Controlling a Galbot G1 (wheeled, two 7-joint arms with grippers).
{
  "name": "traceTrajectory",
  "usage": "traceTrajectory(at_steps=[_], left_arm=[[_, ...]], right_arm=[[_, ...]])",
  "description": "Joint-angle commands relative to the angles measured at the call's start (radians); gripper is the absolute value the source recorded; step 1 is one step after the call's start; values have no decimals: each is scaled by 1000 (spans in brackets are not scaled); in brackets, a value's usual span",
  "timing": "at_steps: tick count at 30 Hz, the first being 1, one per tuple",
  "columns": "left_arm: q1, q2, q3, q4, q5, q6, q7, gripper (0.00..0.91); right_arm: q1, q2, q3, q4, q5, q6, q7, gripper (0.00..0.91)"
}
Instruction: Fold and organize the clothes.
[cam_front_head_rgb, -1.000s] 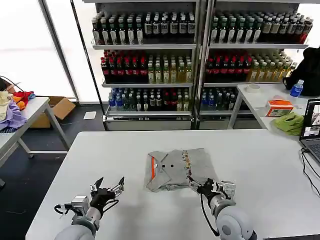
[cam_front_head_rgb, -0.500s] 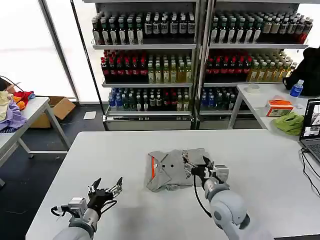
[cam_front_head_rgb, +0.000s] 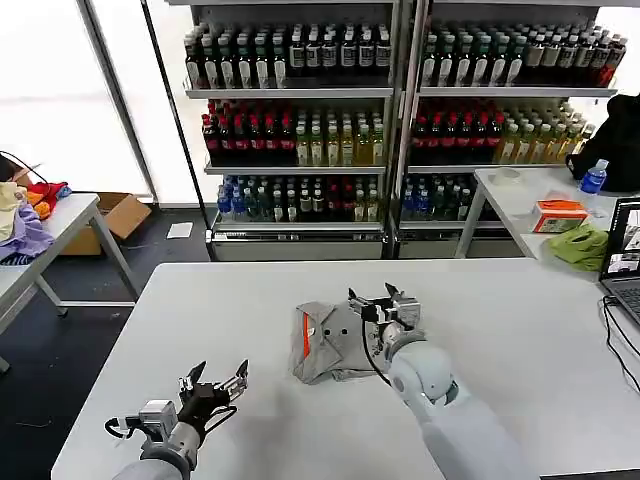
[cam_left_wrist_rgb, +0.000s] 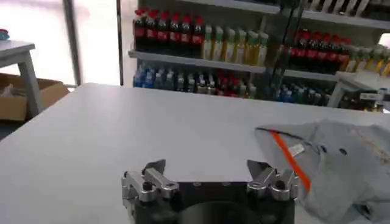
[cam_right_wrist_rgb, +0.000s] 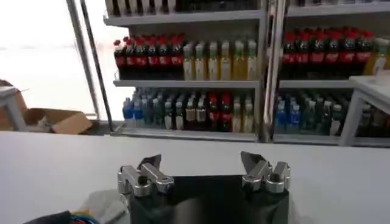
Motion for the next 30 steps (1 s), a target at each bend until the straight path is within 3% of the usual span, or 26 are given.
traceTrajectory(at_steps=[1, 12, 30], left_arm=[[4, 0, -1, 1, -2, 1, 1, 907], [-8, -1, 7, 12, -4, 3, 1, 907], [-7, 4, 5, 16, -8, 3, 8, 907]], right_arm=[[66, 63, -64, -116, -65, 12, -49, 907], [73, 118, -65, -224, -120, 21, -73, 907], [25, 111, -59, -242, -157, 42, -84, 907]])
